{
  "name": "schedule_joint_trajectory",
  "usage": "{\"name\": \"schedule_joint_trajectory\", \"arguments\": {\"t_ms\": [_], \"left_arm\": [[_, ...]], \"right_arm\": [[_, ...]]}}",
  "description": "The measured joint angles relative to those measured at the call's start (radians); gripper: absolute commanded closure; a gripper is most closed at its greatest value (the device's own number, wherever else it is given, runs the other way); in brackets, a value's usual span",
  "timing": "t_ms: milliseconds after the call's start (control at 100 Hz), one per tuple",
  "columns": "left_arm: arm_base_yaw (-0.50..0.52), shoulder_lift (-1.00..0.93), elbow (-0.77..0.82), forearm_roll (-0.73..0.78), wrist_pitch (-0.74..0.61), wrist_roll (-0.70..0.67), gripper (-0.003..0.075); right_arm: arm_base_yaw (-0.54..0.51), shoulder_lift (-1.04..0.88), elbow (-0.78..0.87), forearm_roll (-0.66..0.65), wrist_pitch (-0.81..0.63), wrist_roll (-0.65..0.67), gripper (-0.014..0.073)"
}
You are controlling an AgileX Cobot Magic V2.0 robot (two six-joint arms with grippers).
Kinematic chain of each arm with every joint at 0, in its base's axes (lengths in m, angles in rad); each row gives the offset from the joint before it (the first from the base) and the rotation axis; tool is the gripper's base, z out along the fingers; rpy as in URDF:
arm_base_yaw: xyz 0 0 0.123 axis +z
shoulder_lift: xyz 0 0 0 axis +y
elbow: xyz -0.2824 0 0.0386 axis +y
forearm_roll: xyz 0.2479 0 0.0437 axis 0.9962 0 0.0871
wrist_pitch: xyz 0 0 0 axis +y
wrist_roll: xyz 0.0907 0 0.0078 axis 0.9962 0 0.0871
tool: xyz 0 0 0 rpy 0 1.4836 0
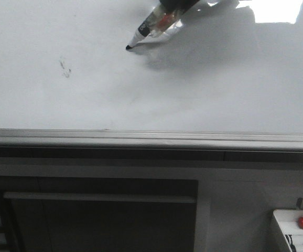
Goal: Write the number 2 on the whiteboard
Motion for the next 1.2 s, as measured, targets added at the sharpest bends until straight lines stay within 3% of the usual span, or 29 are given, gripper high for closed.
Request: {"name": "schedule_joint_trajectory", "arguments": {"t_ms": [220,500,800,1050,1200], "left_arm": [[0.000,0.000,0.000,0.000,-0.002,0.000,0.0268],[0.000,0.000,0.000,0.000,-0.006,0.000,0.0268],[0.000,0.000,0.000,0.000,-0.007,0.000,0.0268],[0.000,0.000,0.000,0.000,-0.008,0.000,0.0268],[0.000,0.000,0.000,0.002,-0.008,0.000,0.0268]], "right_arm": [[-0.042,0.000,0.010,-0.025,0.112,0.006,0.0608],[0.028,0.021,0.081,-0.018,0.039,0.006,0.0608],[0.035,0.038,0.081,-0.004,0.032,0.024,0.0608],[-0.063,0.001,0.087,-0.026,0.130,0.027,0.0608],[-0.071,-0.004,0.101,-0.028,0.136,0.029,0.0608]]}}
